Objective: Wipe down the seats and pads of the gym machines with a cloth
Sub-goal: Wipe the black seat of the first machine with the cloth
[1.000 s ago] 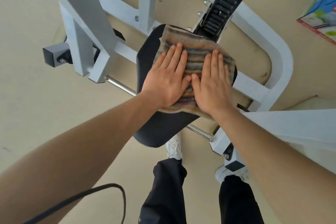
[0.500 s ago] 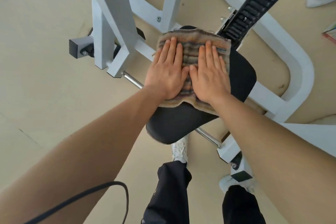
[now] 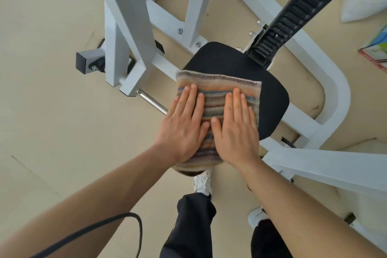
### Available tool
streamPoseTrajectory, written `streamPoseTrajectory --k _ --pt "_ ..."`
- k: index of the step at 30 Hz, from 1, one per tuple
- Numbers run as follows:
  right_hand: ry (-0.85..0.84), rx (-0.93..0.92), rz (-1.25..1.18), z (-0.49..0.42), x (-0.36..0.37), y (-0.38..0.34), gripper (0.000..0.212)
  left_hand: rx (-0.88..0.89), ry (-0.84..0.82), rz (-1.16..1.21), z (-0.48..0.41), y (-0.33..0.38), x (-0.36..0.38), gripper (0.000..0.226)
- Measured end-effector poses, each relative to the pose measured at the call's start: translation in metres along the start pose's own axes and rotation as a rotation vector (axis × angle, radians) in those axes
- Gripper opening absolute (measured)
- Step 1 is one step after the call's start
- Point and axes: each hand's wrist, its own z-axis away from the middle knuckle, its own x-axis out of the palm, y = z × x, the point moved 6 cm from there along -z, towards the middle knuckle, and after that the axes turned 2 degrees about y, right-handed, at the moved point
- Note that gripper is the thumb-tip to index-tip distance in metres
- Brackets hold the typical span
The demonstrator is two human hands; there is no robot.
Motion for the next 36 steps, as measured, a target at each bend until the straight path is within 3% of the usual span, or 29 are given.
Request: streamPoseTrajectory --k 7,12,19,23,25,28,31,36 --pt "0.149 0.377 -0.055 -0.083 -0.014 0.054 0.068 0.238 0.043 -0.125 -0.139 0.029 -0.013 0.068" --pt "0.128 0.326 0.008 -0.126 -0.024 0.056 0.057 0.379 0.096 -0.137 -0.191 0.019 -0.023 0.06" --pt "0.082 0.136 0.018 -0.159 -0.027 0.025 0.056 0.178 0.106 0.124 -0.194 -0.019 -0.028 0.045" --pt "0.061 -0.028 -0.013 -0.173 -0.028 -0.003 0.055 -0.179 0.106 0.32 -0.178 -0.051 -0.024 0.042" --pt "0.044 -0.121 -0.034 -0.176 -0.028 -0.011 0.058 -0.266 0.119 0.314 -0.166 -0.056 -0.023 0.041" --pt "0.073 -0.146 -0.062 -0.168 -0.029 0.004 0.061 -0.205 0.132 0.211 -0.164 -0.043 -0.027 0.041" --pt "0.092 -0.052 -0.049 -0.151 -0.028 0.033 0.064 -0.11 0.117 0.09 -0.179 -0.028 -0.03 0.048" --pt "0.125 0.164 -0.039 -0.107 -0.023 0.091 0.061 0.233 0.122 -0.277 -0.203 0.043 -0.023 0.05"
